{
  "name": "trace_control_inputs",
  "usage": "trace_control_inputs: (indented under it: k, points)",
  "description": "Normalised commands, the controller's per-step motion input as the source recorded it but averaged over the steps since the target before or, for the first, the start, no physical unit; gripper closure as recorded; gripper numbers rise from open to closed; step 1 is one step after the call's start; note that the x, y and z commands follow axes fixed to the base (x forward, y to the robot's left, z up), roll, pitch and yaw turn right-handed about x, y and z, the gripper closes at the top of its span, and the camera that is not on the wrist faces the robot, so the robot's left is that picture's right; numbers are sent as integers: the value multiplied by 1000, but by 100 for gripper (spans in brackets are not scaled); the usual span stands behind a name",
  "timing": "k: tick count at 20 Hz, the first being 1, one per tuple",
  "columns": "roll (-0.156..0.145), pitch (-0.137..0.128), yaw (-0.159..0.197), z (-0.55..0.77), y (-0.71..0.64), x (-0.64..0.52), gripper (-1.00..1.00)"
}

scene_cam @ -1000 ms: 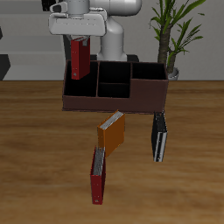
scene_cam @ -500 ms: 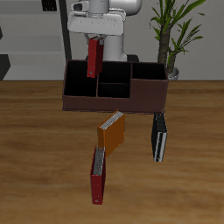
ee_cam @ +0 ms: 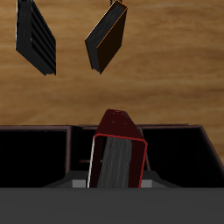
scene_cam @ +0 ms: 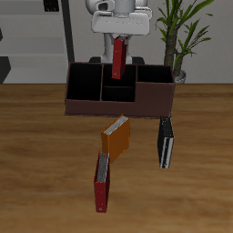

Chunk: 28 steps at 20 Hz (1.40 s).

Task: Place the right red book into the back desk caddy's right compartment

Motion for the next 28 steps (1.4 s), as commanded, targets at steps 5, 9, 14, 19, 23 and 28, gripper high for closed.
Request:
trace_control_inputs:
  k: [5,9,14,19,23,28]
  points:
    - [62,-2,26,77,585,-112,100]
    - [59,6,-3,94,467,-97,100]
    - [57,18,-38,123,383,-93,100]
    - [10,-15,-18,78,228,-36,100]
    - [35,16,-6,-75,226,-39,100]
    - [-2,28,-3,-141,-13,54,100]
